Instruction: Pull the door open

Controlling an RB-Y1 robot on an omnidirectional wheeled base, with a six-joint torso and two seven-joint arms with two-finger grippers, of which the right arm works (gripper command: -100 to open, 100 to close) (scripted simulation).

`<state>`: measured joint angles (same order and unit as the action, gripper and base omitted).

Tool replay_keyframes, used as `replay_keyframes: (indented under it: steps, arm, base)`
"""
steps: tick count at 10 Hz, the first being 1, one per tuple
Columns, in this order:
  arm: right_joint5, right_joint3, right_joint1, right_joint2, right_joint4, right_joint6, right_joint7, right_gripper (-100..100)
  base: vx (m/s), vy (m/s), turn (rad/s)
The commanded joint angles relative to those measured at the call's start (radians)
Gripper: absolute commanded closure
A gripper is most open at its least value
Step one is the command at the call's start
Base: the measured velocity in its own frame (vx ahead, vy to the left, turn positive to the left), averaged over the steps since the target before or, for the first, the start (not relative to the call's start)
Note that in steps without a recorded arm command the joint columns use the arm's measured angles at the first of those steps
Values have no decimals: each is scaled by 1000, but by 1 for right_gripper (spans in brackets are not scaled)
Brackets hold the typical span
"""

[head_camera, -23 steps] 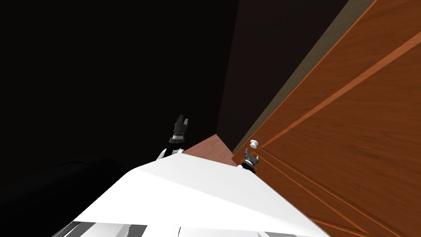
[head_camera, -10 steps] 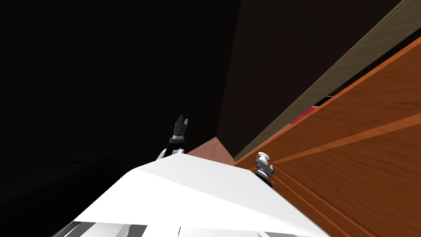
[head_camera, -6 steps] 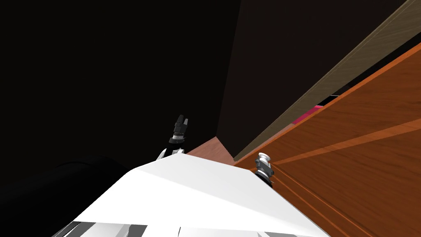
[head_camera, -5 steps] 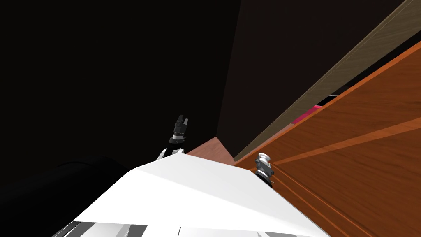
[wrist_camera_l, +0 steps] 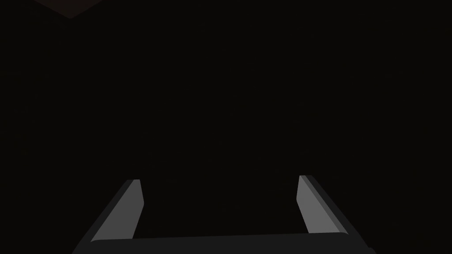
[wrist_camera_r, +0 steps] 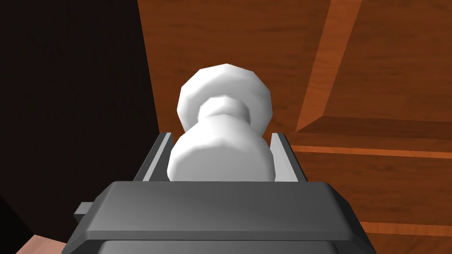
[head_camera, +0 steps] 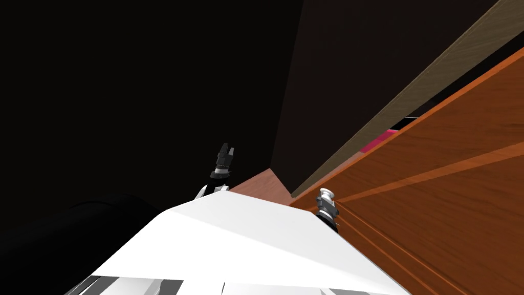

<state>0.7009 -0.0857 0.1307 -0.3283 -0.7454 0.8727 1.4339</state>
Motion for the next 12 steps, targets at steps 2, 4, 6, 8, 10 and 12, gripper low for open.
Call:
replay_keyframes:
  steps: [2, 4, 6, 8, 10, 12]
  arm:
    - [-19, 38, 13, -8, -16, -4, 31, 100]
    - [-37, 72, 21, -18, -34, -7, 58, 100]
    - [-46, 90, 25, -23, -43, -9, 72, 100]
    - [-56, 109, 32, -26, -38, -3, 83, 100]
    - [-68, 130, 40, -36, -49, 3, 99, 100]
    - [-85, 160, 53, -50, -64, 11, 121, 100]
  base:
    - [-240, 62, 64]
    - [-260, 54, 68]
    - [-195, -3, 47]
    - [-129, -1, 52]
    - [-237, -16, 77]
    - [-258, 26, 59]
